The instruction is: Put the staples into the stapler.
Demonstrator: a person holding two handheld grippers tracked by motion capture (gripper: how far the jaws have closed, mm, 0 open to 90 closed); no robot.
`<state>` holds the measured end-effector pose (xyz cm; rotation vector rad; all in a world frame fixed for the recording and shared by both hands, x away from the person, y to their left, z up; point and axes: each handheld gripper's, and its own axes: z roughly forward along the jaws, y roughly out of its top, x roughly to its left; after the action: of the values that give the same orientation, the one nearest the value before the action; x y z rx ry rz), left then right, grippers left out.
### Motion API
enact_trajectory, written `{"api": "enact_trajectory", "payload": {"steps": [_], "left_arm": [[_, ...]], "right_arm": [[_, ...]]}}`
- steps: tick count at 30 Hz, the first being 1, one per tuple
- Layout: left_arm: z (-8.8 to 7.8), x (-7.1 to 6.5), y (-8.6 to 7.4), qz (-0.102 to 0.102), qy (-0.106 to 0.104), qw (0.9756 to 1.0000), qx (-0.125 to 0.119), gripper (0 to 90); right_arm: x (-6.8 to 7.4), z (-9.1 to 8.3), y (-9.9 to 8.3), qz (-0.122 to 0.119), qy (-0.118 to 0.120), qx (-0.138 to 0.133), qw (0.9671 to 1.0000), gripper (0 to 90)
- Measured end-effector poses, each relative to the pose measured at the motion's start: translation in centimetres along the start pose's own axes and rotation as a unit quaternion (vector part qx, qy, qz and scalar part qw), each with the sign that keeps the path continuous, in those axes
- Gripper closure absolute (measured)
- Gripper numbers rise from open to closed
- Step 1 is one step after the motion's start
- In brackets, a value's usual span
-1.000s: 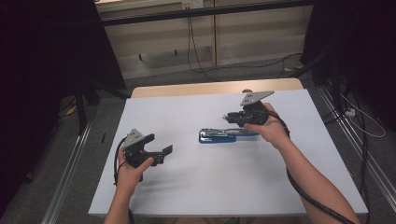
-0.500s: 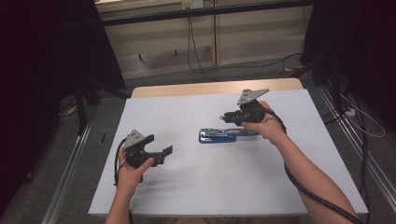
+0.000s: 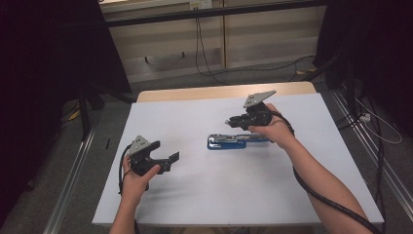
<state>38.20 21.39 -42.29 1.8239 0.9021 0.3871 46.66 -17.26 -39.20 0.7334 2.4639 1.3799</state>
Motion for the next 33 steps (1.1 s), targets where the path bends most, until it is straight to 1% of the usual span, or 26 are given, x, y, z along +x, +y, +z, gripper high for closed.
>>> {"api": "enact_trajectory", "payload": {"steps": [4,14,16,19,24,27,29,33], "left_arm": [[0.0,0.0,0.0,-0.002,0.0,1.0,-0.001,6.5],[0.1,0.0,-0.1,-0.001,0.0,1.0,0.006,6.4],[0.1,0.0,-0.1,-0.001,0.0,1.0,0.005,6.4],[0.1,0.0,-0.1,-0.001,0.0,1.0,0.005,6.4],[0.2,-0.1,-0.1,0.0,-0.001,1.0,0.006,6.4],[0.2,-0.1,-0.1,0.001,0.002,1.0,0.005,6.4],[0.2,-0.1,-0.1,0.001,0.002,1.0,0.006,6.4],[0.1,-0.1,-0.1,0.0,0.001,1.0,0.005,6.4]], "right_arm": [[-0.1,0.3,0.2,-0.007,0.005,0.004,1.0,79.4],[-0.2,1.2,0.3,-0.012,0.017,0.008,0.9997,79.4],[-0.2,1.5,0.3,-0.01,0.022,0.007,0.9997,79.4],[-0.2,1.9,0.3,-0.018,0.029,0.012,0.9993,79.4],[-0.1,2.3,0.6,-0.024,0.04,0.016,0.9988,79.4],[0.0,2.6,0.7,-0.025,0.046,0.016,0.9985,79.4],[0.1,2.8,0.8,-0.033,0.048,0.025,0.998,79.4],[0.1,3.1,0.7,-0.032,0.056,0.026,0.9976,79.4]]}}
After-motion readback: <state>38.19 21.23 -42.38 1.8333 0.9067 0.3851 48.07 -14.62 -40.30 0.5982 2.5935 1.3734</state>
